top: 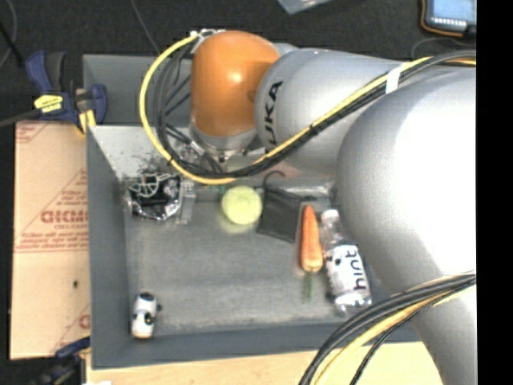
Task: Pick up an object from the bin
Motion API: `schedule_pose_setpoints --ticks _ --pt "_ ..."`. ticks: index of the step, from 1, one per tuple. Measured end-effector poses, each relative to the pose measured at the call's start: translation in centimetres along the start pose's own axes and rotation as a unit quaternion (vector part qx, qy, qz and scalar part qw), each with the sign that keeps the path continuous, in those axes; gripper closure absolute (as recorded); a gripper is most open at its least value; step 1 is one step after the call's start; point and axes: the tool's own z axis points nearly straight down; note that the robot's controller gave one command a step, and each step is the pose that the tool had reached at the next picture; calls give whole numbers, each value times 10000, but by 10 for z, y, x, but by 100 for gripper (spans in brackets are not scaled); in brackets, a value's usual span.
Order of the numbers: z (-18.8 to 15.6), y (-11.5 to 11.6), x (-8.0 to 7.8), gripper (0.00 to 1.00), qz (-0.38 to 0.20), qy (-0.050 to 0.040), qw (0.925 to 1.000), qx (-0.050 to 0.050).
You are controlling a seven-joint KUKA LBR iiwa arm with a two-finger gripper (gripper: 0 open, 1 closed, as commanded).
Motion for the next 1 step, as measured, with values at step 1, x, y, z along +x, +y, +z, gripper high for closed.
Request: schedule_pose_setpoints --ticks 1 --pt "73 3 3 0 -431 32 9991 9"
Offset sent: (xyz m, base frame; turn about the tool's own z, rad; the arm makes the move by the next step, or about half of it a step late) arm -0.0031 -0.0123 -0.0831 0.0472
